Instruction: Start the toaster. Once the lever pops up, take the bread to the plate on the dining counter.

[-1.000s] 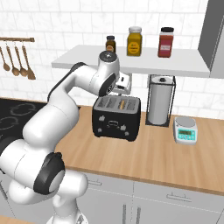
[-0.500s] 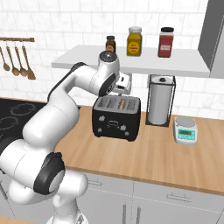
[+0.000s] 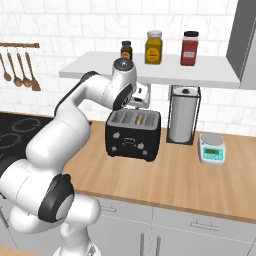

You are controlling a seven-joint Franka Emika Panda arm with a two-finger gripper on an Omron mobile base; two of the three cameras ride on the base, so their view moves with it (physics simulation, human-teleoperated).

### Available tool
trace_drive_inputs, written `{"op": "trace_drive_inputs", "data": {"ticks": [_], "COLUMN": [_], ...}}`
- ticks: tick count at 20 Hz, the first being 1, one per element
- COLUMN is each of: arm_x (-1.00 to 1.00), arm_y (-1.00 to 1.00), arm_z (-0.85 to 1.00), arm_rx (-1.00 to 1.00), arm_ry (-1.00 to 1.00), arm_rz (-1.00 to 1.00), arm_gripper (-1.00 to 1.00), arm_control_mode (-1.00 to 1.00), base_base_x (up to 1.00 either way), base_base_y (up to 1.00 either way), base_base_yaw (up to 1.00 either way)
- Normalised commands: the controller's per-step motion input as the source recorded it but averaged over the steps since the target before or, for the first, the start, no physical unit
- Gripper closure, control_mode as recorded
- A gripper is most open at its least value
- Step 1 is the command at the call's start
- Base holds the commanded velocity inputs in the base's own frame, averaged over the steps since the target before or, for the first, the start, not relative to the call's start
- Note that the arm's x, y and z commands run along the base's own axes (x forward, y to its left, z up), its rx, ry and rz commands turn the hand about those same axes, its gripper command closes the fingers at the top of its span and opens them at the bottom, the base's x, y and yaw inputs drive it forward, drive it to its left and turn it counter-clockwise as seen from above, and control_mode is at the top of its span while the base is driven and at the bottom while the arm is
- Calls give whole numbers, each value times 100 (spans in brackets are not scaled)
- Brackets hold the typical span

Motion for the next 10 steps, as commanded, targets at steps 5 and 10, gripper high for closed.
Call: {"op": "trace_drive_inputs", "data": {"ticks": [5,10], "arm_x": [0,0], "arm_y": [0,0], "arm_z": [0,0], "arm_rx": [0,0], "arm_ry": [0,0], "arm_rz": [0,0], "arm_gripper": [-100,-100], "arm_control_mode": [-100,-100], "base_base_x": [0,0], "base_base_y": [0,0], "base_base_yaw": [0,0]}}
